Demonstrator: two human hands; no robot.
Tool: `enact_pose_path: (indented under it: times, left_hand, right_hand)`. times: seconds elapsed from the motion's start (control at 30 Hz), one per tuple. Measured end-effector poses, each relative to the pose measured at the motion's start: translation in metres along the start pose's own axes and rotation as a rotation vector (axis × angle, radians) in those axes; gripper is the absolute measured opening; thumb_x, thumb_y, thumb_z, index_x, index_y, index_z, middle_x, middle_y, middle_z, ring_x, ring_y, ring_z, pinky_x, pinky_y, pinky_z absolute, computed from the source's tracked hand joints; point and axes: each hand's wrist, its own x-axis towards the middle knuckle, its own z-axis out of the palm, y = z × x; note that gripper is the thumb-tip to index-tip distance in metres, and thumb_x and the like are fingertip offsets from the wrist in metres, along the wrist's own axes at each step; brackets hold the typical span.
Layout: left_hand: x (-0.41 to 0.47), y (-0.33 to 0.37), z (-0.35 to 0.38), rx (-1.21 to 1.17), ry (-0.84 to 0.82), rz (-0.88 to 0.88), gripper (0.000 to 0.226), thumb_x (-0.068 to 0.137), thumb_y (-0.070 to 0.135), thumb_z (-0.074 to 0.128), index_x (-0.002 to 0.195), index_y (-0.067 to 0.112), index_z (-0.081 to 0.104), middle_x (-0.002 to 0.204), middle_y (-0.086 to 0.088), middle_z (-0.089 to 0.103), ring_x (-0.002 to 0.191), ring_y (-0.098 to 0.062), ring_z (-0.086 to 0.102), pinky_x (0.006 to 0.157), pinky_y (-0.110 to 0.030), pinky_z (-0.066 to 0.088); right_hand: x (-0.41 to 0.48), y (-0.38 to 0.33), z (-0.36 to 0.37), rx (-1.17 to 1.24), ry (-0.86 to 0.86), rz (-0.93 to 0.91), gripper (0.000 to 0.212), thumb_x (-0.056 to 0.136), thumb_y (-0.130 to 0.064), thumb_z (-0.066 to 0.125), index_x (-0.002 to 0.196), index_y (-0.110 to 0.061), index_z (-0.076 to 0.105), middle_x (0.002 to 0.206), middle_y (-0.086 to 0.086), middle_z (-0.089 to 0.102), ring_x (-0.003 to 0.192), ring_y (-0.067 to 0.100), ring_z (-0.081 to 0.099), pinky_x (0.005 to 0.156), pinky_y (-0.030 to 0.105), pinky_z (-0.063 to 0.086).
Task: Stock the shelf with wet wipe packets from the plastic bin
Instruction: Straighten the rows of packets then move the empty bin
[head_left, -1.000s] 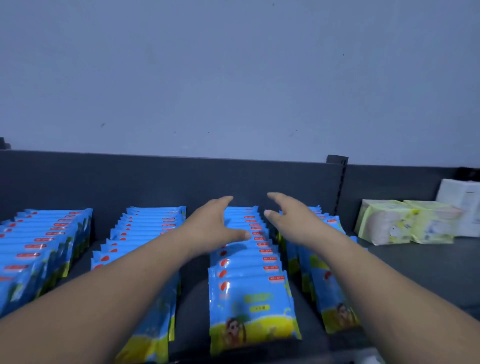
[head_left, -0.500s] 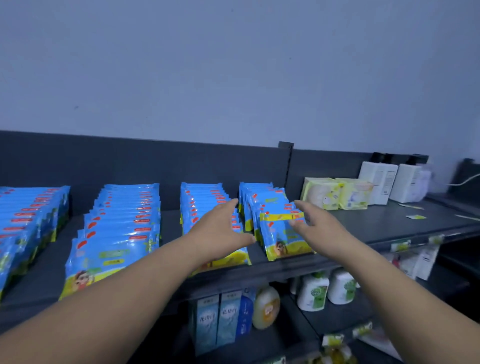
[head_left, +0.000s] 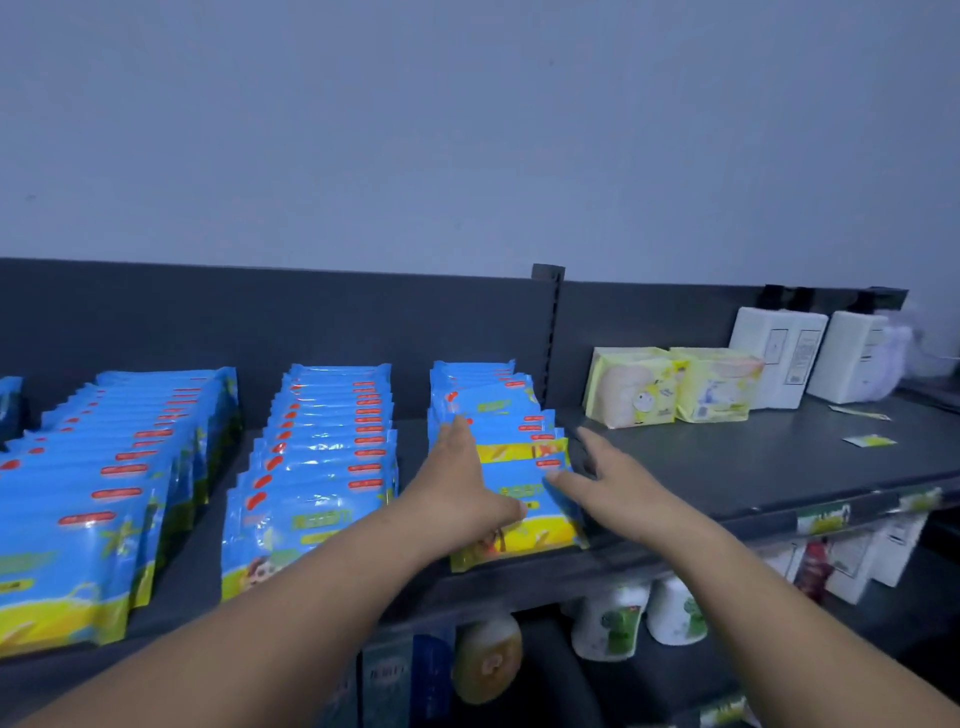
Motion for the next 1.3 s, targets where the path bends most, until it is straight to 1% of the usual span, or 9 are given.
enact_pose_path:
  times: [0.13,0.23,0.33,0.57,0.67,0.77,0.9,1.1,1.3]
  left_hand:
    - [0.009,-0.006,0.005,0.018,0.022,-0.04,0.079,0.052,0.035,0.079,0.12,0.027,0.04,0.116,0.004,0.047,0.107,-0.014,0.058,0.091,-0.038,0.053]
    - [0.012,-0.007,0.006,0.065,0.027,-0.026,0.079,0.06,0.031,0.08,0.127,0.026,0.037,0.118,0.003,0.045,0.109,-0.015,0.055,0.094,-0.038,0.051]
    - [0.014,-0.009,0.008,0.086,0.037,-0.013,0.08,0.066,0.028,0.082,0.131,0.025,0.035,0.122,0.004,0.044,0.111,-0.014,0.053,0.096,-0.036,0.049]
    - [0.015,-0.012,0.008,0.15,0.063,0.0,0.087,0.069,0.032,0.082,0.138,0.024,0.03,0.137,0.001,0.036,0.129,-0.016,0.042,0.106,-0.034,0.041]
    - [0.017,-0.012,0.007,0.183,0.06,-0.006,0.102,0.068,0.037,0.082,0.147,0.02,0.019,0.153,0.001,0.023,0.142,-0.018,0.025,0.113,-0.038,0.033]
    - [0.02,-0.013,0.008,0.183,0.061,-0.021,0.105,0.064,0.039,0.083,0.147,0.022,0.019,0.15,-0.001,0.026,0.135,-0.02,0.038,0.107,-0.038,0.041]
    - [0.026,-0.017,0.011,0.196,0.044,-0.004,0.111,0.063,0.039,0.081,0.15,0.027,0.012,0.157,0.004,0.017,0.142,-0.017,0.027,0.11,-0.038,0.037]
    - [0.029,-0.016,0.013,0.181,0.023,-0.009,0.117,0.064,0.036,0.083,0.152,0.024,0.007,0.158,0.006,0.015,0.145,-0.015,0.019,0.112,-0.038,0.035]
    - [0.028,-0.017,0.012,0.114,0.013,-0.072,0.13,0.055,0.041,0.084,0.152,0.027,-0.002,0.154,0.004,0.025,0.136,-0.015,0.037,0.106,-0.037,0.042]
  right_hand:
    - [0.023,0.006,-0.003,0.067,0.105,-0.002,0.049,0.096,-0.035,0.053,0.14,-0.014,0.045,0.136,0.001,0.054,0.121,0.016,0.052,0.095,0.028,0.04]
    - [0.036,0.005,-0.003,0.188,0.14,0.016,0.011,0.093,-0.026,0.058,0.091,-0.017,0.065,0.096,0.0,0.069,0.086,0.017,0.061,0.082,0.039,0.051]
    - [0.044,0.006,-0.005,0.289,0.126,0.043,0.017,0.088,-0.019,0.066,0.074,-0.014,0.059,0.081,0.004,0.066,0.073,0.016,0.056,0.068,0.035,0.047]
    - [0.049,-0.001,-0.016,0.214,0.103,-0.025,0.016,0.093,-0.009,0.056,0.077,-0.012,0.052,0.069,0.001,0.054,0.058,0.01,0.041,0.049,0.022,0.031]
    - [0.051,-0.005,-0.023,0.105,0.141,-0.061,0.016,0.095,-0.008,0.047,0.08,-0.012,0.049,0.07,0.004,0.052,0.058,0.016,0.047,0.048,0.025,0.034]
    - [0.051,-0.01,-0.027,0.083,0.107,-0.077,0.018,0.097,-0.007,0.041,0.081,-0.013,0.045,0.068,0.005,0.054,0.049,0.015,0.055,0.043,0.023,0.039]
    - [0.057,-0.012,-0.029,-0.077,0.155,-0.139,0.017,0.095,-0.006,0.041,0.08,-0.011,0.045,0.071,0.011,0.059,0.061,0.022,0.06,0.057,0.031,0.044]
    - [0.061,-0.041,-0.029,-0.354,0.255,-0.341,0.015,0.089,-0.003,0.043,0.082,-0.016,0.048,0.076,0.005,0.055,0.075,0.029,0.052,0.061,0.035,0.041]
    - [0.06,-0.067,-0.005,-0.372,0.042,-0.506,0.032,0.092,-0.004,0.048,0.111,-0.022,0.066,0.116,0.002,0.058,0.105,0.022,0.057,0.09,0.036,0.046]
